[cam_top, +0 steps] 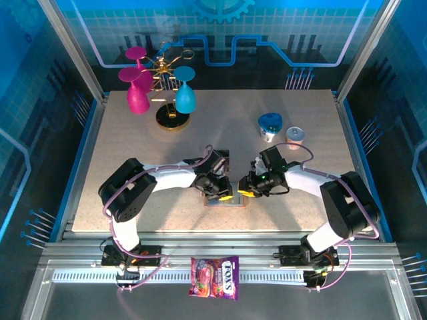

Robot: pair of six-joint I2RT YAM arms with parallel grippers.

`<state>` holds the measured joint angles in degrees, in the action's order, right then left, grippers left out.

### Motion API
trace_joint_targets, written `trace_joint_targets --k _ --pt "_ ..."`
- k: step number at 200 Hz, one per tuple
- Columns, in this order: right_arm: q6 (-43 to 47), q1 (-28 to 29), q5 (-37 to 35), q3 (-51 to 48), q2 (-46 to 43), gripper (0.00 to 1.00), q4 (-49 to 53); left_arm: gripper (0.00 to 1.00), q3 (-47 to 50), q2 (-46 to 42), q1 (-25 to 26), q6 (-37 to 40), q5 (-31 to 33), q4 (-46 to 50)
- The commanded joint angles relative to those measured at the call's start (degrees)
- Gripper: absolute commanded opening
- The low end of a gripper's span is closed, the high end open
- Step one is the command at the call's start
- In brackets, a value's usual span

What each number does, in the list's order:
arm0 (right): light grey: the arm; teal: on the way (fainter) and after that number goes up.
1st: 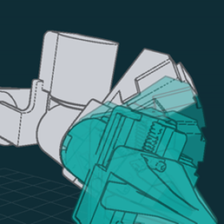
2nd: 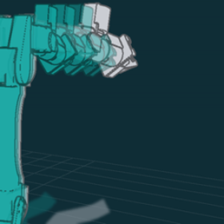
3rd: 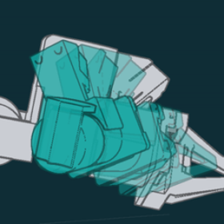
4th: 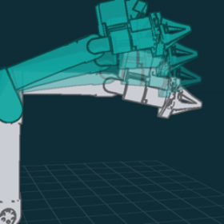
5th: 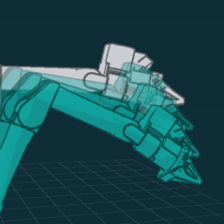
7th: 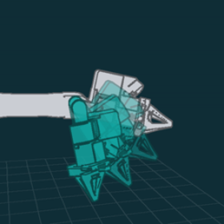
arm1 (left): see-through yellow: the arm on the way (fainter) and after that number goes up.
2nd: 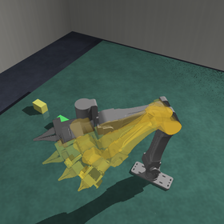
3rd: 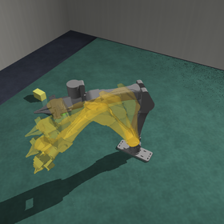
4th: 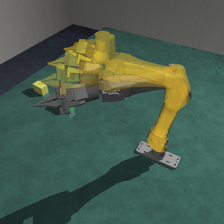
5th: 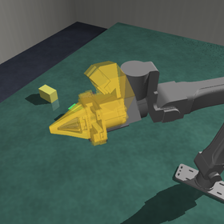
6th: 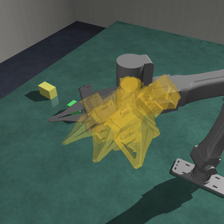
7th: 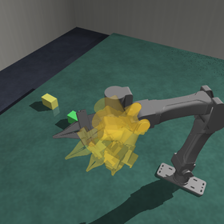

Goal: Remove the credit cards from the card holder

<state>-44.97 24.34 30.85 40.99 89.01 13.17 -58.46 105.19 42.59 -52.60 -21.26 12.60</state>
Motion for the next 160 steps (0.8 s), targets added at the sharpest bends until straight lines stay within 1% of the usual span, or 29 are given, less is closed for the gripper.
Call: trace_joint_targets --k 1,118,160 --pt "-0.6 1.1 0.3 1.5 1.5 0.29 -1.2 0.14 1.6 -2.2 -0.4 -1.0 1.1 -0.2" --pt "-0.8 2.3 0.9 1.4 4.7 0.30 -2.6 0.13 3.6 -3.9 -1.1 -1.8 2.0 -1.7" --pt "-1.0 2.5 1.0 1.2 4.4 0.25 -3.0 0.12 3.8 -3.7 -1.2 -2.1 1.9 -1.8"
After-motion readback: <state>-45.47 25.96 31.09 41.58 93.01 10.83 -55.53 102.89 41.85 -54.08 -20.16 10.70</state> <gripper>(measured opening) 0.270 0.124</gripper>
